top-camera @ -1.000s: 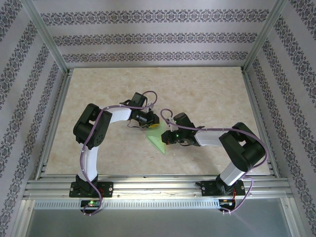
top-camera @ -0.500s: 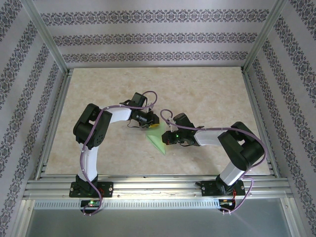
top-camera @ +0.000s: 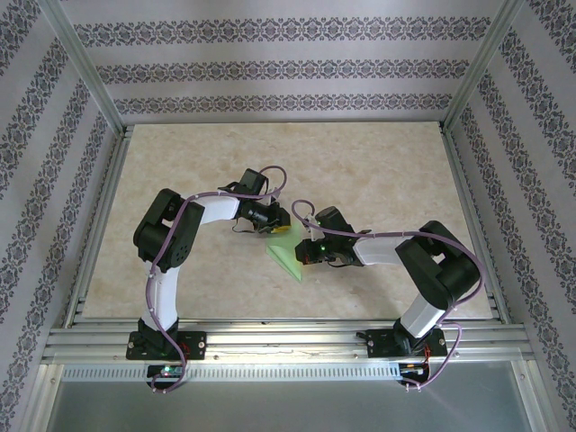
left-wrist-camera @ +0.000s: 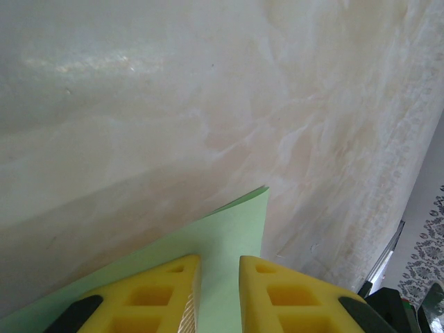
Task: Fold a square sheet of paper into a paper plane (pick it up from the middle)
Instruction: Third fold the triangle at the center of the table.
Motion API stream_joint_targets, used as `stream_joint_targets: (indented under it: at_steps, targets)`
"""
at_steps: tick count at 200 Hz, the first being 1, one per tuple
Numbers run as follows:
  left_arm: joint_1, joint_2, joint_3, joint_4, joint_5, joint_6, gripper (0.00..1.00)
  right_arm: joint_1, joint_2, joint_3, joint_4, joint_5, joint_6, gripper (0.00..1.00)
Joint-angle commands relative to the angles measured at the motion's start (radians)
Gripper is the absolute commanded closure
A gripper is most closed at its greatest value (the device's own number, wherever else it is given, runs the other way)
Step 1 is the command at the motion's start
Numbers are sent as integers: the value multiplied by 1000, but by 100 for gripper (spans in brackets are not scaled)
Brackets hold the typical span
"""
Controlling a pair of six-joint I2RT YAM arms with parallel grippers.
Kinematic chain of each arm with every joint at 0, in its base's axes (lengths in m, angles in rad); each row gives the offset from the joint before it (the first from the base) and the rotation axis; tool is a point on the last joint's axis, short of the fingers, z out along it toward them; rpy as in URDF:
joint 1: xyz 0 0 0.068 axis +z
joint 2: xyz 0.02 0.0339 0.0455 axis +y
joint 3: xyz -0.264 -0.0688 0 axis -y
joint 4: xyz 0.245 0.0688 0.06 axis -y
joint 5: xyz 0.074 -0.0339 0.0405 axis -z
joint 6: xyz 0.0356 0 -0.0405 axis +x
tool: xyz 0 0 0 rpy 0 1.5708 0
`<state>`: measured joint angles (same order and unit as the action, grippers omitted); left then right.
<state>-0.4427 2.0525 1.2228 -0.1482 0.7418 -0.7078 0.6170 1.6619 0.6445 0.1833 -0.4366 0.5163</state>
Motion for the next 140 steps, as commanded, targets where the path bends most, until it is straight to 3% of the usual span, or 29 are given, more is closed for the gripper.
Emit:
stream_joint_targets:
  at_steps: [1,57,111,140]
  targets:
    - [9,-1,-15,-33,-3,-9,79,-7,25,-3,-2,9,-12,100]
    - [7,-38,23,-54,0,2,74,-6,32,-19,-2,23,-6,100]
    - [9,-172,-4,-76,-109,-13,62,-5,30,-22,1,20,-2,100]
    - [11,-235,-54,-76,-151,-26,60,-5,27,-22,1,15,0,100]
